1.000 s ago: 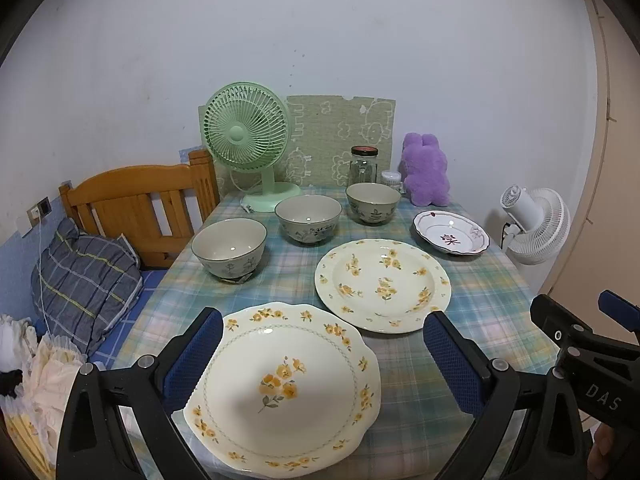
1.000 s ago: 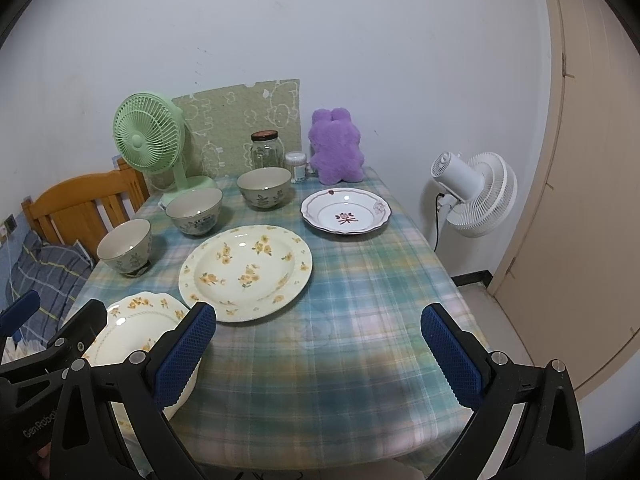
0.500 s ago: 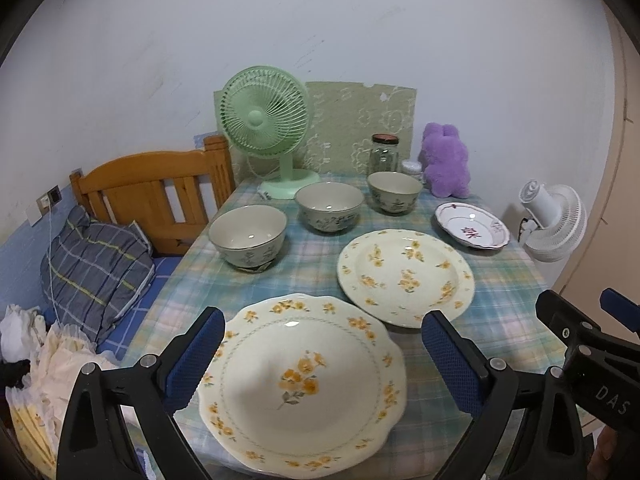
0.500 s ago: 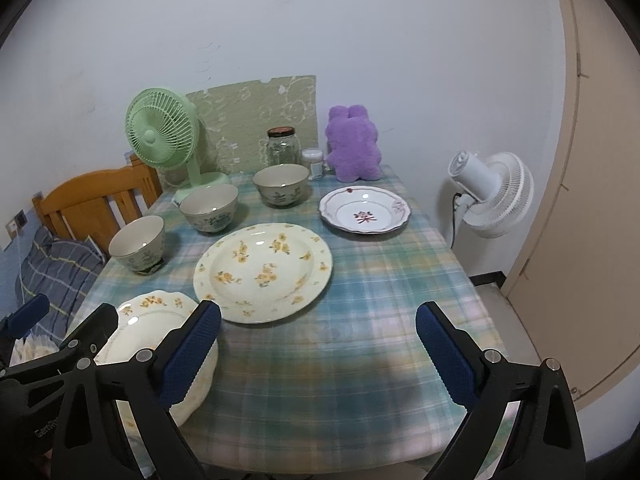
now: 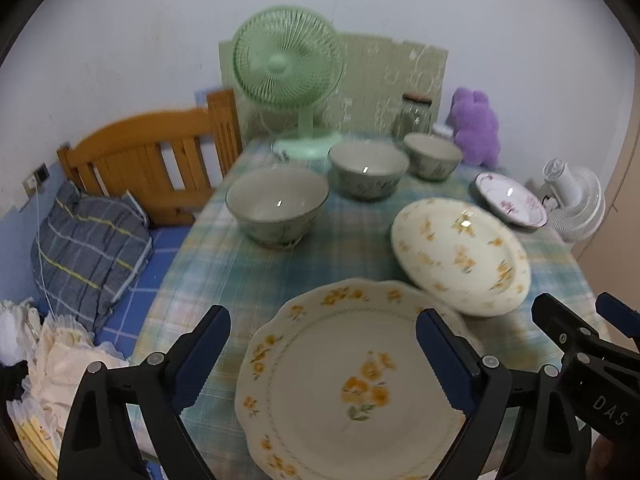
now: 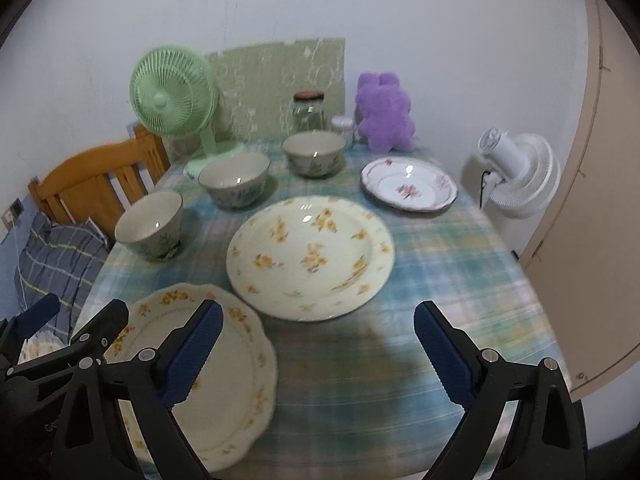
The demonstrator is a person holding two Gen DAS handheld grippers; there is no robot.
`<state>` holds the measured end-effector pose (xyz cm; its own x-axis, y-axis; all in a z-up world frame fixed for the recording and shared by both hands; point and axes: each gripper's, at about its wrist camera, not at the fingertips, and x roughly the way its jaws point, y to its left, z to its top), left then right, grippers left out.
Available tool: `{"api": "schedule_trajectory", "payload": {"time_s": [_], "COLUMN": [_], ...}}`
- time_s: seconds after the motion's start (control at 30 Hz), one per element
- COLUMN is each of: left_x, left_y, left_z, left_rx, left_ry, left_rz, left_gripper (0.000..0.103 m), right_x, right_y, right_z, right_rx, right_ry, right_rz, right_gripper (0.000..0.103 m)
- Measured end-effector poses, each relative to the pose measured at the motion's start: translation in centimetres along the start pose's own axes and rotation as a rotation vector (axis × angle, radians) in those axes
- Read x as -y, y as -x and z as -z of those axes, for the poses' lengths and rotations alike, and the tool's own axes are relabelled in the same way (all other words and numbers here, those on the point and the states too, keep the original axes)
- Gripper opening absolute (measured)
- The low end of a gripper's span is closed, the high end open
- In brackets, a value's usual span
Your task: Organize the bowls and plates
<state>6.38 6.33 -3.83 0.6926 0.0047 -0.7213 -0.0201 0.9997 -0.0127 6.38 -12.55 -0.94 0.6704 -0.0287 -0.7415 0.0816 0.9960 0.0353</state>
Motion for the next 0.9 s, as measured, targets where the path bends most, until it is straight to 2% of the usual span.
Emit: {"api": "schedule_trajectory", "payload": {"time_s": [0.27,0.43,0.6,0.7,0.9], "left_x": [-2.5,-3.1,-3.1,-3.1,-2.7], "left_y": [-4.7,-7.5,-9.2,-9.6,-9.8], "left_z": [1.2,2.2,2.8,3.0,2.8], "left_rx": [-0.129,-0.211,-0.269,-0.277,-0.288], "left_ry": [0.000,-0.001,-0.020,-0.029,-0.050], "left_rz": [0.006,0.019,0.036,0.057,0.107], "left_gripper": [0.094,0.092,0.087,0.083,0.077], "right_x": [-2.8,-3.7,-4.2,-4.5,-4.7], "right_y": [-4.6,-7.5,-9.5,-10.3,-11.2], "right_z": [1.3,2.5,3.5,3.8,4.2], "right_rx": [-0.113,-0.182,-0.246,-0.273,-0.331], "right_ry": [-0.026,-0.031,-0.033,-0.032,-0.047], "right_rz": [0.008,0.016,0.014,0.013,-0.011], "right_gripper": [0.096,0.091,0.086,0.083,0.064]}}
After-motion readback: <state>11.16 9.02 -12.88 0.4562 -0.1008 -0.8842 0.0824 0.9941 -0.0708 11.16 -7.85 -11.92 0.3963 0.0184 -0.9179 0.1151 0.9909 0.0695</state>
